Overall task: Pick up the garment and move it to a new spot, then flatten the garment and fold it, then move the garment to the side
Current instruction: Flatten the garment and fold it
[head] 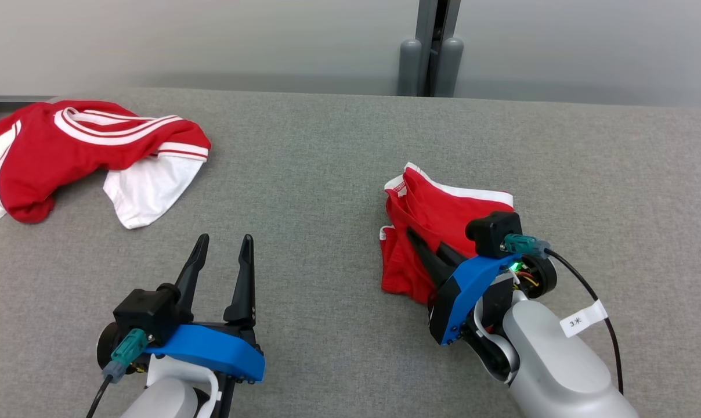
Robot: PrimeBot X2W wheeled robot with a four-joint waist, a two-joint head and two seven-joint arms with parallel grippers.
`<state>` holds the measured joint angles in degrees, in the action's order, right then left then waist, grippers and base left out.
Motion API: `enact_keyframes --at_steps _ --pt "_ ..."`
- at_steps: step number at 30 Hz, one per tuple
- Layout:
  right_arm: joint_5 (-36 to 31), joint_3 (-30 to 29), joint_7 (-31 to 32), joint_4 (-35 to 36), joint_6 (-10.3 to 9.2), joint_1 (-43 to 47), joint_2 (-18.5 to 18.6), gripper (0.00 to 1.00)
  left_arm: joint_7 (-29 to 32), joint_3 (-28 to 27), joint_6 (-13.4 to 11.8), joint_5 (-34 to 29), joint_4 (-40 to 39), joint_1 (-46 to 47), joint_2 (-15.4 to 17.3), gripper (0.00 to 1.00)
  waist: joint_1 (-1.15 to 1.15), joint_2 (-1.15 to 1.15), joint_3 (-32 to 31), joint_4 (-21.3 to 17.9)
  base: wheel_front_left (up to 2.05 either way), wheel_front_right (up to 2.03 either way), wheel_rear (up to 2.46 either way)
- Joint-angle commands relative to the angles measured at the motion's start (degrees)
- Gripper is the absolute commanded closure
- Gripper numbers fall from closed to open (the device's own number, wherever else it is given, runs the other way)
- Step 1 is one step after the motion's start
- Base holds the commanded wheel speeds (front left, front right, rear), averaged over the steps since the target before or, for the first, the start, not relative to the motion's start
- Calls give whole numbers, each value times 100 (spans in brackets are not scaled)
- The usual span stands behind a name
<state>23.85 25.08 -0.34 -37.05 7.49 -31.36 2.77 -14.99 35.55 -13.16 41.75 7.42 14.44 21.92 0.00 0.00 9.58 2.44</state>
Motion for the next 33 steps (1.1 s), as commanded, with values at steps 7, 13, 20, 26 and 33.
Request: enact_keyframes --at_steps 7,13,20,26,33 --pt "183 488 -406 -398 0 -196 21 0 -28 -82 51 -75 96 -150 -74 0 0 0 -35 10 0 0 0" --pt "100 628 -859 -352 0 -8 22 0 -28 -101 101 -76 96 -234 -157 0 0 0 -102 -122 0 0 0" --pt "-125 45 -1270 -138 0 148 21 0 -29 -98 107 -136 76 -258 -199 0 0 0 -128 -237 0 0 0" --pt "-625 -837 -1369 -53 0 210 18 0 -28 -66 133 -189 70 -215 -230 0 0 0 -40 -221 0 0 0" --pt "-1232 -635 -889 -519 0 -46 13 89 -23 -74 158 -205 168 -85 -252 0 0 0 83 -21 0 0 0"
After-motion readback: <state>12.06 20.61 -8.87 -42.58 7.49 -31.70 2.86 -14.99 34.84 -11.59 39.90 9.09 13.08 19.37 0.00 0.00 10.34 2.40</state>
